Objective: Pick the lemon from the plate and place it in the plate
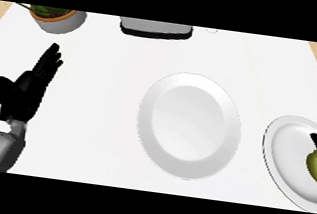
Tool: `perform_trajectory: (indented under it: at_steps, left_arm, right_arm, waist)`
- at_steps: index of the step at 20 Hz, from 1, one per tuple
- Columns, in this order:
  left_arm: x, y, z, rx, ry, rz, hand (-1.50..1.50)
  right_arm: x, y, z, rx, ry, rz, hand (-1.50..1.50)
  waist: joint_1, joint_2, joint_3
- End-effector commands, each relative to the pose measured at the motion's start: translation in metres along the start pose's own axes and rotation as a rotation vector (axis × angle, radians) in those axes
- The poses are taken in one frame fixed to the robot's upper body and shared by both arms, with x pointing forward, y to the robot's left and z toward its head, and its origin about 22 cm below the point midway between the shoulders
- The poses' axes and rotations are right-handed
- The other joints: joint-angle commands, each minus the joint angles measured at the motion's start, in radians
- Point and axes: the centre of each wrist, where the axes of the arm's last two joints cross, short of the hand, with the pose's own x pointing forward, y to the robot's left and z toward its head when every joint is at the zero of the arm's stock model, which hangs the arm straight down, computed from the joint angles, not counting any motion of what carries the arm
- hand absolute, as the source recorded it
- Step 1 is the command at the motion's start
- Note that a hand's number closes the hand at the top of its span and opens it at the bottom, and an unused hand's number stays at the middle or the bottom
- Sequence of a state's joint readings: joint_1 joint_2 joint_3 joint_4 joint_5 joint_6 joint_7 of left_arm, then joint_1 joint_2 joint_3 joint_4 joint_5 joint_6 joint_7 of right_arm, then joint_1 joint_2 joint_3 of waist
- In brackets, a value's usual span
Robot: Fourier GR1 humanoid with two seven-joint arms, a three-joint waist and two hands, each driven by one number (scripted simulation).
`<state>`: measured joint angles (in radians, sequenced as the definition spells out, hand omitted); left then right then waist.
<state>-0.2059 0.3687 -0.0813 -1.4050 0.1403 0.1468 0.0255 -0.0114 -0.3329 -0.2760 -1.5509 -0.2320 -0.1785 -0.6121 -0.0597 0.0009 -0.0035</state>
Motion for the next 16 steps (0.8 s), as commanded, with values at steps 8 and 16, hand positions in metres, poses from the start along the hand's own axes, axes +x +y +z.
perform_trajectory:
  at_steps: [8, 16]
  left_arm:
    - [0.015, -0.015, -0.006, -0.031, 0.001, -0.042, 0.0]
    - [0.012, -0.025, -0.007, -0.043, 0.014, -0.048, 0.0]
  right_arm:
    - [-0.044, -0.037, 0.156, -0.174, -0.144, 0.362, -1.5]
    - [0.016, -0.101, 0.171, -0.146, -0.014, 0.559, -1.5]
  waist:
    - [0.045, -0.002, 0.006]
    - [0.045, -0.001, 0.002]
